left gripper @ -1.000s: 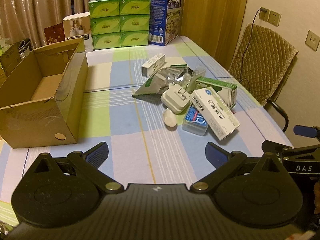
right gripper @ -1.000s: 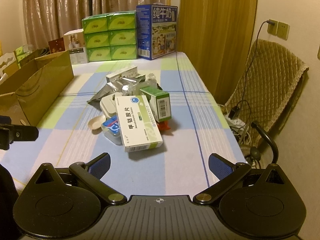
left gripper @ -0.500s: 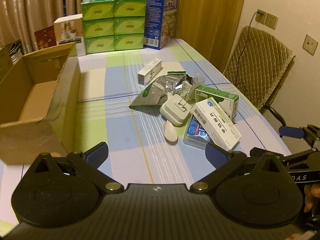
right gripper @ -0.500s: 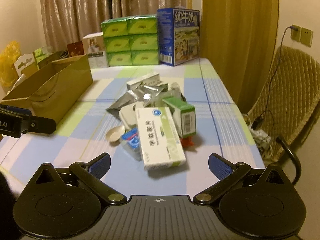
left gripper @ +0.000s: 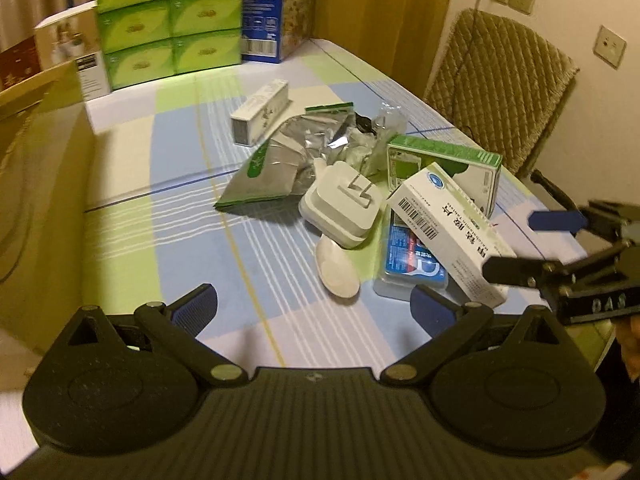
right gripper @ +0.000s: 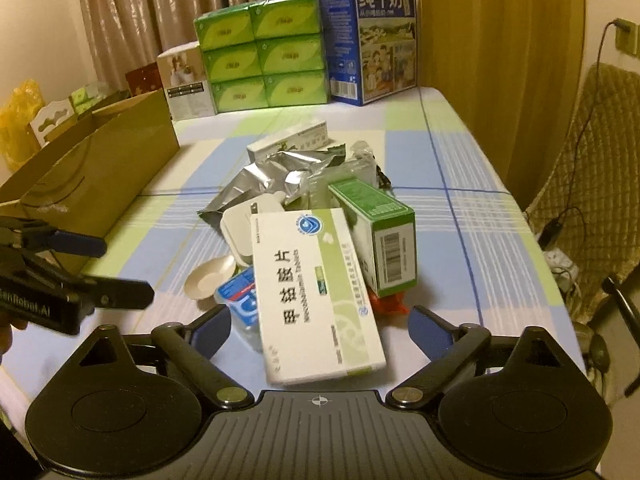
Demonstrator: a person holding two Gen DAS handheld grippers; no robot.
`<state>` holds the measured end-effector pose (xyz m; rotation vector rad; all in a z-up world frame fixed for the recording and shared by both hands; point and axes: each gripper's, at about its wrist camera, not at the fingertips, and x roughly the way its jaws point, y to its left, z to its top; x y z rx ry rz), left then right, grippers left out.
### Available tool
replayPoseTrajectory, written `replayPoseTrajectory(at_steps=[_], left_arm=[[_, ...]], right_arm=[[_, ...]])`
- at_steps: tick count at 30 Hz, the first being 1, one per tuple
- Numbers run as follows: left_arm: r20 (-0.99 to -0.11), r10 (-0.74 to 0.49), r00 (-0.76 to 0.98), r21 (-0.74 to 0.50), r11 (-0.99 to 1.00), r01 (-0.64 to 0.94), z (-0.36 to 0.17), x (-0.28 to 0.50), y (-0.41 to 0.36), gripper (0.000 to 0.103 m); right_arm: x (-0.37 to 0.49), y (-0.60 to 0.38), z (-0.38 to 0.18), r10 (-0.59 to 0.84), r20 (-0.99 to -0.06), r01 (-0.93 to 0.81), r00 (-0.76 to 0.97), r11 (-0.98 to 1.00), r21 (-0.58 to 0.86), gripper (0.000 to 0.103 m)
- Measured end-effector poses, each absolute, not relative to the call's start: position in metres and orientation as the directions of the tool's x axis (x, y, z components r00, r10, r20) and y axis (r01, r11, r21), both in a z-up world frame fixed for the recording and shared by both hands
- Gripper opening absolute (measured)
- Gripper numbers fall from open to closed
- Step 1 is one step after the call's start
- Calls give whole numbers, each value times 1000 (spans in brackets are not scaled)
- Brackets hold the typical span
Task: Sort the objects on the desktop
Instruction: 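Reach the left tool toward the white spoon while the right tool reaches for the Mecobalamin box, then close the right tool on the white medicine box while the left tool grasps the spoon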
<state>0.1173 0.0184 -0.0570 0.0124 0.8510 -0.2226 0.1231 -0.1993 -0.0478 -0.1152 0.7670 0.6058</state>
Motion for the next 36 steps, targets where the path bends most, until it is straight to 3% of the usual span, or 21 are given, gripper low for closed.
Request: replayPoseTrajectory(at_steps=[10, 14, 22, 30, 36], left_arm=[[-756, -214, 619, -57, 963, 264, -86, 144, 10, 86], [-745, -205, 634, -16, 957, 291, -88, 150, 3, 72], [-748, -177, 639, 72, 936, 344, -98, 155, -12, 59], [-748, -174, 640, 66, 941, 332, -102, 162, -17, 30], [-769, -157, 619, 48, 953, 301, -99, 157, -12, 28]], right_arm=[[141, -195, -63, 465, -727, -551, 506, 823, 142, 81], [141, -193, -66, 464, -734, -557, 495, 818, 141, 73], [142, -191, -67, 460, -733, -557, 500, 819, 134, 73], [143, -188, -68, 458, -733, -554, 503, 822, 133, 73], [141, -184, -66, 453, -731, -560, 511, 820, 116, 70]])
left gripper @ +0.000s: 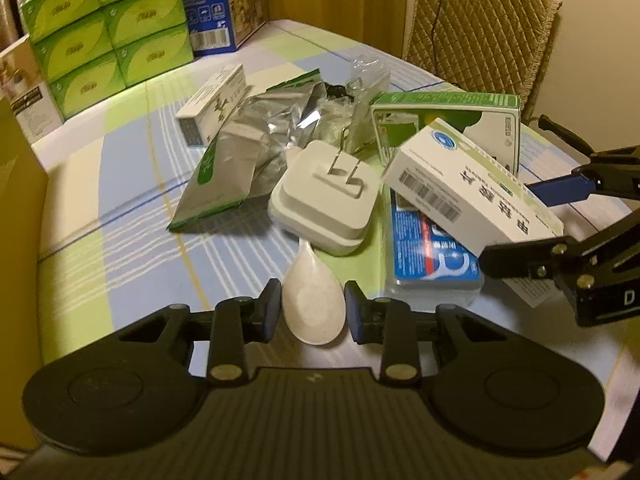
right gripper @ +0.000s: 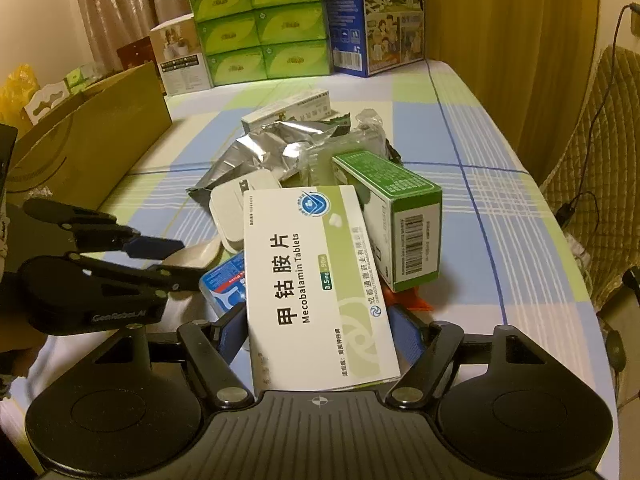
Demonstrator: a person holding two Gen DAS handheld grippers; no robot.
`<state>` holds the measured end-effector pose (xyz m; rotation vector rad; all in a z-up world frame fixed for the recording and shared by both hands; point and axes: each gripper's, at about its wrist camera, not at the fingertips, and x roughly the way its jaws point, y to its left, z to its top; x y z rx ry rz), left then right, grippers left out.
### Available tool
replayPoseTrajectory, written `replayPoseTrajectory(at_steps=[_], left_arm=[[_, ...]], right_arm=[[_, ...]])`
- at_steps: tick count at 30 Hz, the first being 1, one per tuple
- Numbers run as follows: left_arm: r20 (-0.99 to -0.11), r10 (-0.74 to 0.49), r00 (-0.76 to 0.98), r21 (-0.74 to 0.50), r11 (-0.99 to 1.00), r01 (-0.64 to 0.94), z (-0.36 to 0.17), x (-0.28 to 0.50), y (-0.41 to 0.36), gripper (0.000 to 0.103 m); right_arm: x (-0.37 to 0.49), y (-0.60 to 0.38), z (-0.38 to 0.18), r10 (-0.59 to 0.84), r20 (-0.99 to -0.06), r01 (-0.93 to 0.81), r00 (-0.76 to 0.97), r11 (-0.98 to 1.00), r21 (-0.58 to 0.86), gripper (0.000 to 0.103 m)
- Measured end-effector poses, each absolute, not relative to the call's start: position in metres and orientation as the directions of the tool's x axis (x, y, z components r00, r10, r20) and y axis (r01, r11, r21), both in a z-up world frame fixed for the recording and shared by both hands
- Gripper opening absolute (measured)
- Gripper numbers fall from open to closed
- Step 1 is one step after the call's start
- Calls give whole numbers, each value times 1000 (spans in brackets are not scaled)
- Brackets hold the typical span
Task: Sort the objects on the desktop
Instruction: 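Close the right tool on the white medicine box while the left tool grasps the spoon, then lift the spoon and medicine box and carry both toward the cardboard box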
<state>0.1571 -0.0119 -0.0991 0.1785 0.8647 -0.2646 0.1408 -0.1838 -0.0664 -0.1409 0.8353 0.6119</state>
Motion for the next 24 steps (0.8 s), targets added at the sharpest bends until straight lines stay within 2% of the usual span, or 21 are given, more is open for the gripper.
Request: replayPoseTrajectory(at_steps=[11, 19, 24], left_arm=[[-797, -138, 589, 12, 970, 243, -91, 97, 1, 28], [-776, -135, 616, -22, 982, 188, -91, 55, 6, 28], [-768, -123, 628, -4, 982, 187, -95, 50, 7, 34]], right_arm=[[113, -187, -57, 474, -733, -565, 488, 811, 148, 69], [71, -184, -61, 467, -747, -594, 473, 795, 121, 69], [71, -178, -67, 452, -756, -603, 474, 792, 96, 70]])
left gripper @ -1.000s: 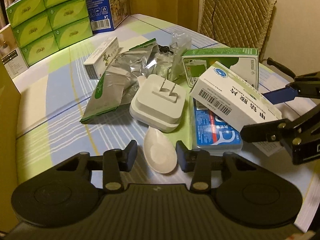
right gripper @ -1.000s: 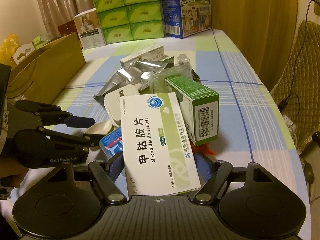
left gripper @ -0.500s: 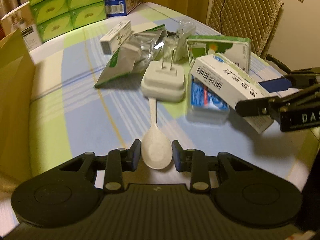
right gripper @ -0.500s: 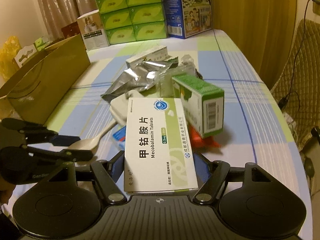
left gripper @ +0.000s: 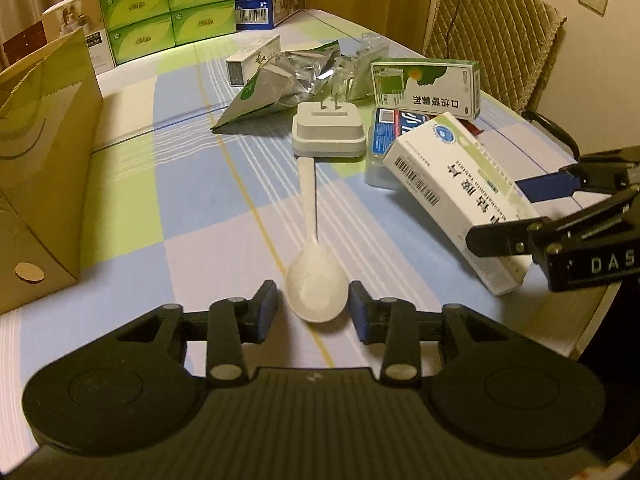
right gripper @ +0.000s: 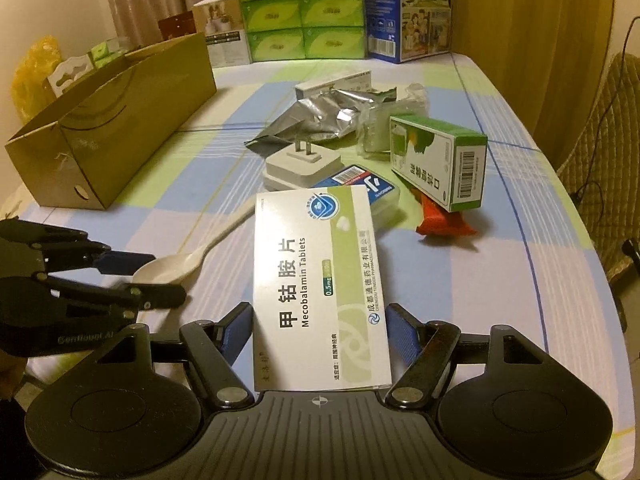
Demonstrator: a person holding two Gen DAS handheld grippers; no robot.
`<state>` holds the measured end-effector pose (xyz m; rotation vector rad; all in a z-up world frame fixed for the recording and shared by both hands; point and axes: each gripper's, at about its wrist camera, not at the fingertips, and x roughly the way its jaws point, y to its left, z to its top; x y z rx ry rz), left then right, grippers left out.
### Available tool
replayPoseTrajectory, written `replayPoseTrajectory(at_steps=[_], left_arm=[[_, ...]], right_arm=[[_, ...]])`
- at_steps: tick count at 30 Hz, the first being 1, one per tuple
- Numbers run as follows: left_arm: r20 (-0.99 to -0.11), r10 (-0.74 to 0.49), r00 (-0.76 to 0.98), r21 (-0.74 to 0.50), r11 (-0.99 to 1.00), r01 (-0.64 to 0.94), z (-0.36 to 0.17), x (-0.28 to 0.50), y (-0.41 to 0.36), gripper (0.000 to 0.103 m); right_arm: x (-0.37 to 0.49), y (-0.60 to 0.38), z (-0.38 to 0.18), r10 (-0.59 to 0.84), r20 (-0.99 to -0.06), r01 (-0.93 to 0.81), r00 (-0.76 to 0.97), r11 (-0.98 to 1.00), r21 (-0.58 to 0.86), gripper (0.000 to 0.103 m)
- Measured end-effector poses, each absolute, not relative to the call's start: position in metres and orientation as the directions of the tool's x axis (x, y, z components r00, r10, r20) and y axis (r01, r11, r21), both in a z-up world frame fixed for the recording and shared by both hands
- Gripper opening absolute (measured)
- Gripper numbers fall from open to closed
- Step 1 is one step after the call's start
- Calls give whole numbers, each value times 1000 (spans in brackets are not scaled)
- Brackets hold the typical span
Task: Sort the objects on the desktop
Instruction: 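Lift the spoon and medicine box and carry both toward the cardboard box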
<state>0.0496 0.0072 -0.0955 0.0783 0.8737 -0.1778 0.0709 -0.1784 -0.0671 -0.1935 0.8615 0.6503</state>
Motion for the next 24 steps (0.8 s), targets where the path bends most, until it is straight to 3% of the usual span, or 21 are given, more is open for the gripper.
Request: replayPoseTrajectory(at_steps=[19, 24], left_arm=[[-743, -118, 659, -21, 988, 153, -100, 58, 7, 35], [-746, -117, 655, -20, 988, 154, -99, 59, 7, 28]], right_arm=[[75, -171, -77, 438, -746, -592, 502, 802, 73, 75], [77, -166, -79, 424, -750, -588, 508, 807, 59, 69]])
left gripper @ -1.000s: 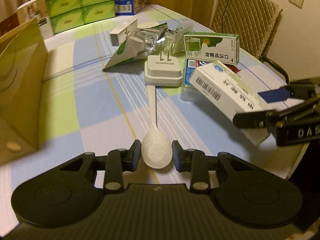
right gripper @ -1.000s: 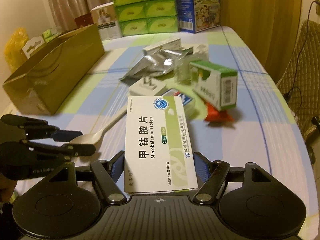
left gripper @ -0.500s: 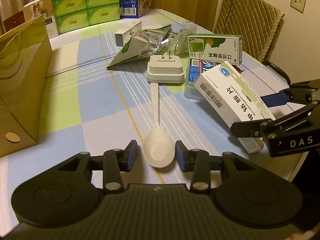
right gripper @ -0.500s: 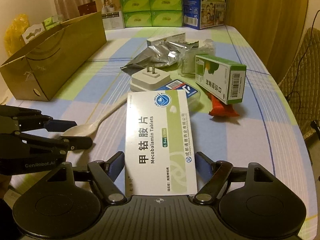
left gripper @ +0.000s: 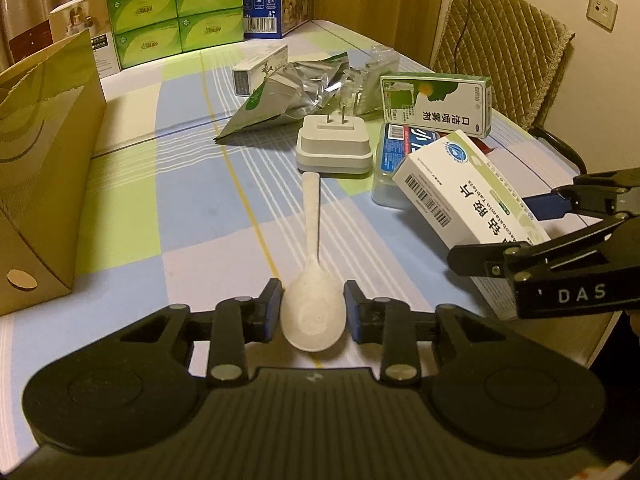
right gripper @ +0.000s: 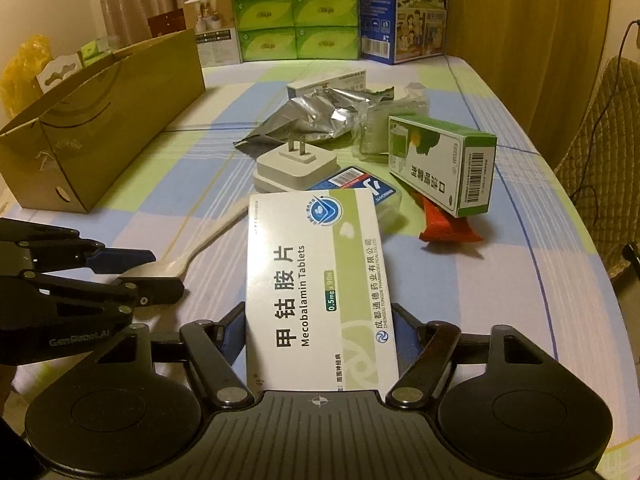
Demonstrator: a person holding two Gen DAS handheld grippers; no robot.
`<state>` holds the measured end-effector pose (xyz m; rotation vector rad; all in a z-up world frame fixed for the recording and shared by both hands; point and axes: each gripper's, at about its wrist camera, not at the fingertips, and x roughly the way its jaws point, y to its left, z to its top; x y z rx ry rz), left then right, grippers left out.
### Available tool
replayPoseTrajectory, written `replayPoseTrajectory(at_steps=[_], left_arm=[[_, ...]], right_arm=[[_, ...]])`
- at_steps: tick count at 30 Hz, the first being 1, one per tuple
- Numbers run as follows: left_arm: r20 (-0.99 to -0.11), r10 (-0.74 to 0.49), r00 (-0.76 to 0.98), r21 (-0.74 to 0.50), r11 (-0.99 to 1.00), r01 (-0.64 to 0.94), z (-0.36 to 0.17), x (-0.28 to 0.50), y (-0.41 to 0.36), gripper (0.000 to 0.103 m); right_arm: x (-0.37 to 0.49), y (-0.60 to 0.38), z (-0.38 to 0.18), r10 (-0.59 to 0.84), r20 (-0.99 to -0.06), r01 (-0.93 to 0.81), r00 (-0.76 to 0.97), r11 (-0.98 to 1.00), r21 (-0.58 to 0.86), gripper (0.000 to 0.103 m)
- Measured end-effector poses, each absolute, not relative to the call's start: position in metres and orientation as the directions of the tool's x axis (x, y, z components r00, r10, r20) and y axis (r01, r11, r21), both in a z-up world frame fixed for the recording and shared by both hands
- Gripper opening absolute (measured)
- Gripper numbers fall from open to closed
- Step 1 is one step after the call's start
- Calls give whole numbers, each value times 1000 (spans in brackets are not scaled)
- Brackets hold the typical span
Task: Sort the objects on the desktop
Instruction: 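Lift the spoon and medicine box and carry both toward the cardboard box, then open the left tool over the cardboard box while the right tool releases the medicine box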
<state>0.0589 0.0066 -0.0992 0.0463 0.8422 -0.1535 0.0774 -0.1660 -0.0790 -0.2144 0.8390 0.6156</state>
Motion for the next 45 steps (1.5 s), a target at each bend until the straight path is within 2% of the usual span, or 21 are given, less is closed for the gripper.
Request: replayPoseTrajectory(at_steps=[13, 27, 37, 45], left_arm=[[-747, -104, 657, -2, 988, 154, -90, 48, 7, 28], [-671, -44, 741, 10, 998, 69, -45, 33, 32, 28], [-585, 53, 809, 56, 998, -25, 9, 30, 70, 28], [-543, 170, 822, 71, 985, -156, 47, 32, 139, 28]], right_arm=[[71, -164, -66, 459, -707, -591, 537, 804, 73, 68], [65, -151, -39, 509, -654, -599, 560, 794, 104, 68], [71, -103, 5, 595, -597, -662, 539, 737, 136, 68], [77, -23, 52, 689, -549, -749, 474, 643, 160, 68]])
